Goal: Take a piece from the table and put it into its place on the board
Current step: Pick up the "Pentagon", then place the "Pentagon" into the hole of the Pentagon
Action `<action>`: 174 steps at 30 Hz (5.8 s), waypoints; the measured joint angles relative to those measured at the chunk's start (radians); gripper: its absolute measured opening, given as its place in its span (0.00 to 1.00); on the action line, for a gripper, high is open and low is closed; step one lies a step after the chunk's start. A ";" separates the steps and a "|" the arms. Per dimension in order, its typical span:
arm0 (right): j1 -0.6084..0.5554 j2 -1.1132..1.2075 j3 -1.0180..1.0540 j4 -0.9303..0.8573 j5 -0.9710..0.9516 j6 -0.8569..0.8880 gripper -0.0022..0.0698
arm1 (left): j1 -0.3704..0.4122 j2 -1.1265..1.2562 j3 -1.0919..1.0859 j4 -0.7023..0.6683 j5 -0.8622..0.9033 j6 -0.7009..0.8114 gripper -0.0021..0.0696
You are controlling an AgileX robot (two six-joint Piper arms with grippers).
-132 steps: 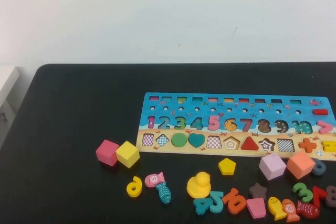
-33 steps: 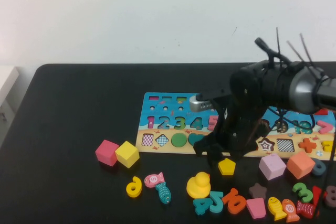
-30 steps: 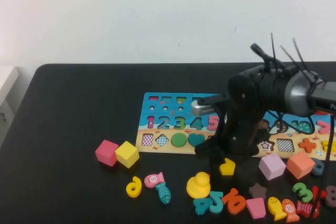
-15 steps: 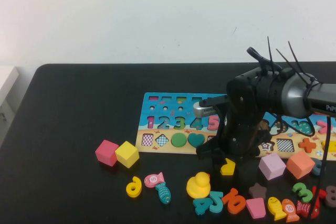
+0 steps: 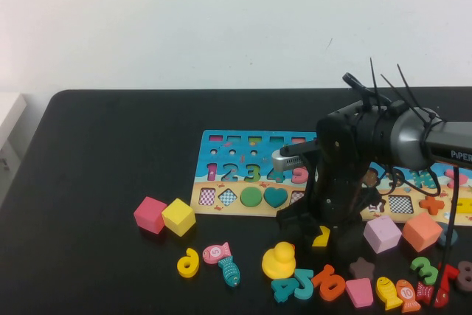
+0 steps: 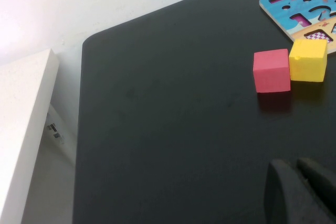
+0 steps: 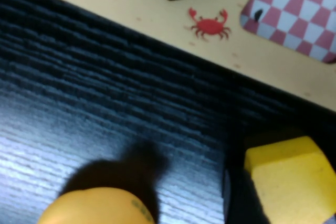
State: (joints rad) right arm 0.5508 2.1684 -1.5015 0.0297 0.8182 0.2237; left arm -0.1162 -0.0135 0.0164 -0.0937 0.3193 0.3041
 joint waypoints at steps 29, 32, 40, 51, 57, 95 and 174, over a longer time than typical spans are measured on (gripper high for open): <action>-0.014 0.033 -0.193 -0.197 0.143 -0.011 0.54 | 0.000 0.000 0.000 0.000 0.000 0.000 0.03; -0.023 0.058 -0.195 -0.197 0.134 -0.005 0.54 | 0.000 0.000 0.000 0.000 0.000 0.000 0.03; -0.025 0.065 -0.195 -0.197 0.093 0.007 0.54 | 0.000 0.000 0.000 0.000 0.000 0.000 0.03; -0.025 0.084 -0.199 -0.181 0.067 0.069 0.54 | 0.000 0.000 0.000 0.000 0.000 0.000 0.03; -0.025 0.089 -0.200 -0.175 0.072 0.098 0.54 | 0.000 0.000 0.000 0.000 0.000 0.000 0.03; -0.025 0.092 -0.220 -0.190 0.122 0.211 0.54 | 0.000 0.000 0.000 0.000 0.000 0.000 0.03; -0.028 0.142 -0.316 -0.174 0.225 0.111 0.54 | 0.000 0.000 0.000 0.000 0.000 0.000 0.03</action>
State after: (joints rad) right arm 0.5224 2.3108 -1.8175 -0.1446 1.0434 0.3347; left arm -0.1162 -0.0135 0.0164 -0.0937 0.3193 0.3041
